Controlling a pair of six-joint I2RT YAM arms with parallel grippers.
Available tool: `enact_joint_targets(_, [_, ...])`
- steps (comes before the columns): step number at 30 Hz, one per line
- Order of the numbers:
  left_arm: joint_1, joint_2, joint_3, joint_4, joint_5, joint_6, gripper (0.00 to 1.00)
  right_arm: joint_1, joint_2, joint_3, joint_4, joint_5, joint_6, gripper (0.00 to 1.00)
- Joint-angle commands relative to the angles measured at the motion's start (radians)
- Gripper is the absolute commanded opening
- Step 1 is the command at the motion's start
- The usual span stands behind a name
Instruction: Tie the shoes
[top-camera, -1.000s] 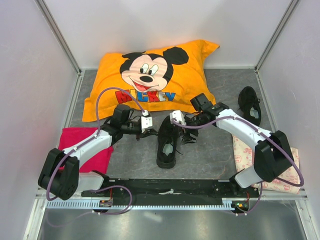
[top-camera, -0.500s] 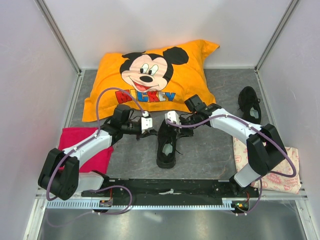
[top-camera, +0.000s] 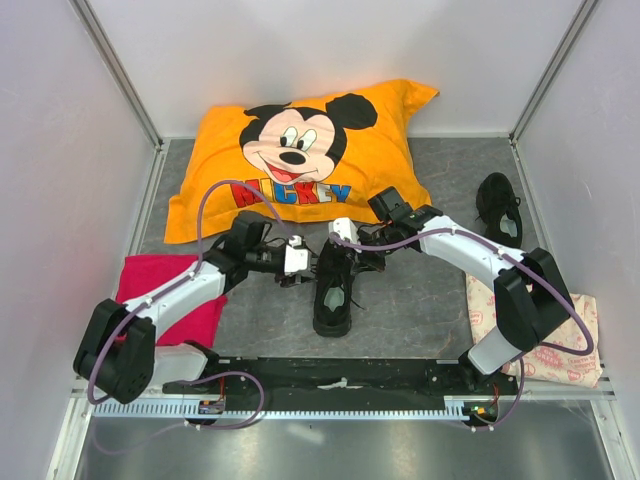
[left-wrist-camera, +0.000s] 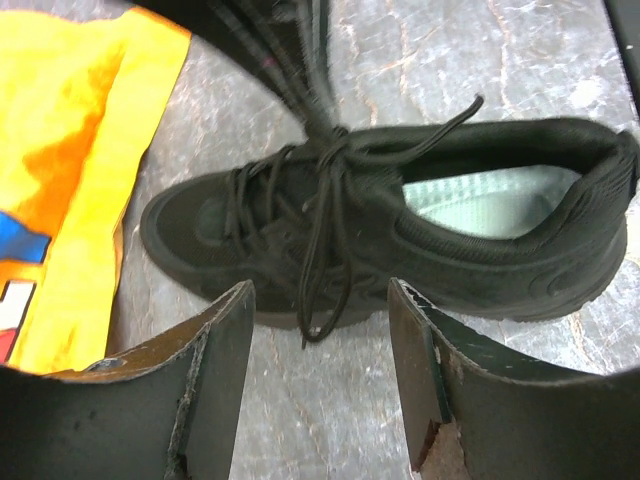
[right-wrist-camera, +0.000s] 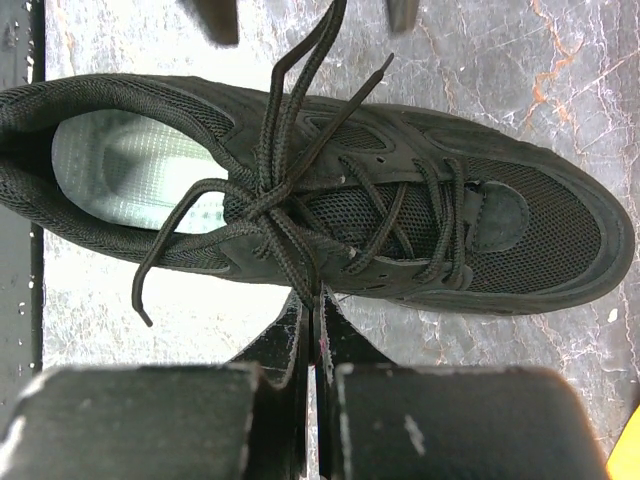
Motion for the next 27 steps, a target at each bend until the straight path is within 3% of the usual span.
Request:
enact_joint_targets(1, [-0.039, 0.031, 0.058, -0.001, 0.027, 0.081, 0.63, 0.009, -0.029, 0.045, 0.037, -0.016, 0.026, 0.0])
enact_joint_targets(7, [-0.085, 0.064, 0.075, 0.014, 0.006, 0.102, 0.59, 0.011, -0.032, 0.044, 0.04, -0.013, 0.03, 0.0])
enact_joint_targets(10, [-0.094, 0.083, 0.087, 0.021, -0.011, 0.099, 0.47, 0.011, -0.035, 0.047, 0.04, -0.008, 0.031, 0.0])
enact_joint_targets(13, [-0.094, 0.094, 0.095, 0.019, -0.028, 0.095, 0.27, 0.013, -0.043, 0.044, 0.04, -0.003, 0.031, 0.0])
enact_joint_targets(14, [-0.094, 0.091, 0.093, 0.019, -0.034, 0.095, 0.14, 0.013, -0.046, 0.041, 0.04, 0.003, 0.03, 0.0])
enact_joint_targets(17, [-0.094, 0.074, 0.082, 0.019, -0.057, 0.092, 0.02, 0.011, -0.055, 0.033, 0.038, 0.027, 0.028, 0.0])
enact_joint_targets(27, [-0.088, 0.001, 0.015, 0.005, -0.132, 0.089, 0.02, 0.013, -0.092, -0.018, 0.006, 0.101, 0.013, 0.0])
